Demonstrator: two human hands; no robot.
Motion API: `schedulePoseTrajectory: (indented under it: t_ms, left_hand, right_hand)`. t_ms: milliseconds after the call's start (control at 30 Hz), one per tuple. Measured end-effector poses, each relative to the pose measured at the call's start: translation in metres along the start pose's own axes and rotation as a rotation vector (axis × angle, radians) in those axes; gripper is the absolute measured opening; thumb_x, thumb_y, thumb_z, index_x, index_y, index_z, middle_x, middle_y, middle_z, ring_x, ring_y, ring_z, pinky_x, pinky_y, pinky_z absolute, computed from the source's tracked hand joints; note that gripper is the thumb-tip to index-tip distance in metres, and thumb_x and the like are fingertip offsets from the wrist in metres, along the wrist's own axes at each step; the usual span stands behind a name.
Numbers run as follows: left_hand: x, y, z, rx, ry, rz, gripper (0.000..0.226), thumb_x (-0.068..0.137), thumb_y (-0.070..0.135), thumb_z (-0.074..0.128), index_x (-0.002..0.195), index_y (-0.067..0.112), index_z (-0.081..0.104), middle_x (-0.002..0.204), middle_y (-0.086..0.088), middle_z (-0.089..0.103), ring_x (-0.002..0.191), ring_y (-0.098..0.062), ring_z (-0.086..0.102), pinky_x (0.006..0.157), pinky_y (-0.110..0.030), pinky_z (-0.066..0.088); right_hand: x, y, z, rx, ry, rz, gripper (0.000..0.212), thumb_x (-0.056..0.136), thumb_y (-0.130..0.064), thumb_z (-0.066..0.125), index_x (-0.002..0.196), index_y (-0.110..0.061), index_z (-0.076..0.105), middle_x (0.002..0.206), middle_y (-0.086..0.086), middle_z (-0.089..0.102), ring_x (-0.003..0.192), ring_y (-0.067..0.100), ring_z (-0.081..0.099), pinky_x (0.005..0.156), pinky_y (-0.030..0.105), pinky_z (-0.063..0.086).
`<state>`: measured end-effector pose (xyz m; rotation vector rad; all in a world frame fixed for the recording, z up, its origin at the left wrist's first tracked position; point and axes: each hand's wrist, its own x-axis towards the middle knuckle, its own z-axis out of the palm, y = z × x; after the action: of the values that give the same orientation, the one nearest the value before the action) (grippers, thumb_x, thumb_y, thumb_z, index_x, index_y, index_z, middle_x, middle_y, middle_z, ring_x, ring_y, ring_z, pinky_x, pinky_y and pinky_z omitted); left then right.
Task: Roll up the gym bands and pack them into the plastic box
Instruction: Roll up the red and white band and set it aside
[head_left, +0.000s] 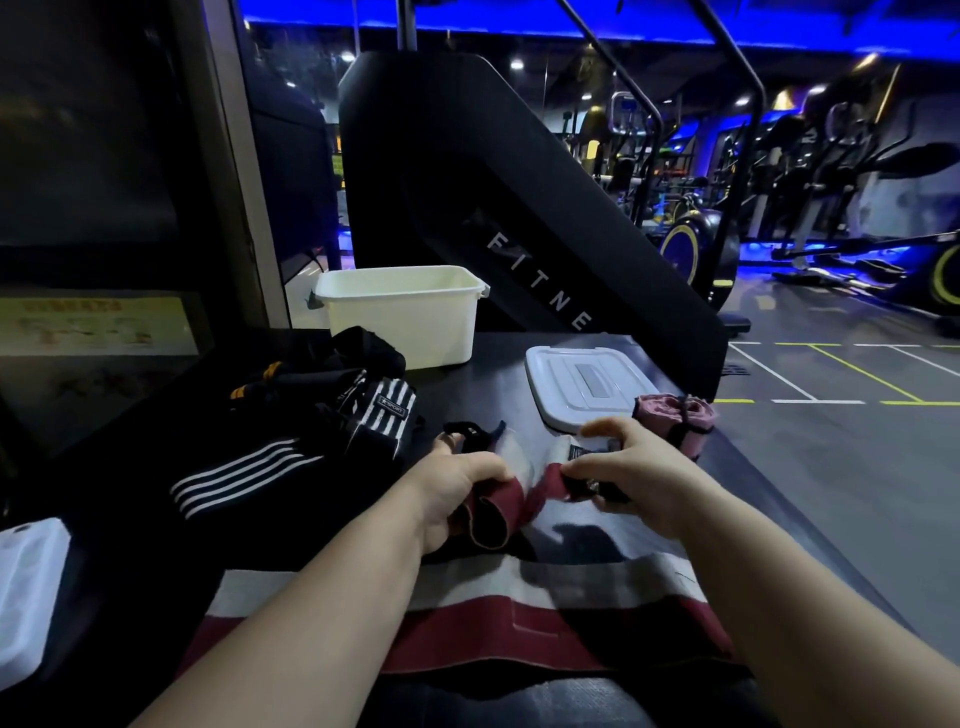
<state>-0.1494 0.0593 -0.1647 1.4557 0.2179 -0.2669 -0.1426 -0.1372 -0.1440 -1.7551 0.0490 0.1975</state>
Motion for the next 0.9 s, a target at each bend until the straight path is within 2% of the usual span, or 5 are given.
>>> schedulePoseTrajectory:
  t_ms: [200, 367, 700, 800, 900]
  left_hand:
    - [0.002, -0.001, 0.007, 0.012, 0.019, -0.003, 0.022, 0.081, 0.005, 0.066, 0.098, 0.010, 0.052, 0.082, -0.012, 0.061, 0.067, -0.024, 0.060, 0.059, -0.030, 0.050]
    - [0.006, -0.005, 0.019, 0.122, 0.017, 0.033, 0.067, 0.062, 0.018, 0.066, 0.126, 0.020, 0.047, 0.098, -0.009, 0.062, 0.082, -0.023, 0.061, 0.069, -0.033, 0.050]
    - [0.006, -0.006, 0.058, 0.687, -0.056, 0.291, 0.044, 0.089, 0.011, 0.040, 0.125, 0.034, 0.052, 0.123, -0.007, 0.049, 0.091, -0.019, 0.050, 0.074, -0.027, 0.039]
    - [0.007, -0.011, 0.068, 0.773, -0.041, 0.296, 0.032, 0.088, 0.035, 0.054, 0.119, 0.032, 0.047, 0.125, -0.002, 0.043, 0.106, -0.022, 0.050, 0.093, -0.035, 0.045]
    - [0.005, -0.016, 0.072, 0.919, -0.027, 0.266, 0.074, 0.064, 0.066, 0.073, 0.121, 0.034, 0.037, 0.118, 0.007, 0.036, 0.108, -0.018, 0.048, 0.093, -0.039, 0.048]
  right_hand:
    - [-0.005, 0.013, -0.028, -0.172, 0.197, -0.062, 0.055, 0.067, -0.007, 0.086, 0.109, -0.017, 0.053, 0.090, 0.007, 0.059, 0.060, 0.016, 0.057, 0.045, 0.021, 0.047]
    - [-0.003, 0.024, -0.047, -0.242, 0.281, -0.115, 0.046, 0.068, -0.010, 0.084, 0.102, -0.026, 0.058, 0.094, 0.005, 0.061, 0.068, 0.019, 0.060, 0.052, 0.026, 0.050]
    - [-0.015, 0.034, -0.083, -0.509, 0.351, -0.172, 0.046, 0.072, -0.013, 0.080, 0.107, -0.029, 0.056, 0.102, -0.001, 0.062, 0.065, 0.009, 0.051, 0.062, 0.024, 0.044]
    - [-0.019, 0.036, -0.092, -0.597, 0.376, -0.144, 0.045, 0.073, -0.013, 0.079, 0.107, -0.028, 0.053, 0.097, 0.001, 0.062, 0.074, 0.017, 0.056, 0.073, 0.034, 0.052]
    - [-0.022, 0.044, -0.098, -0.624, 0.378, -0.107, 0.045, 0.073, -0.015, 0.080, 0.108, -0.024, 0.054, 0.093, 0.002, 0.063, 0.073, 0.018, 0.057, 0.074, 0.034, 0.052]
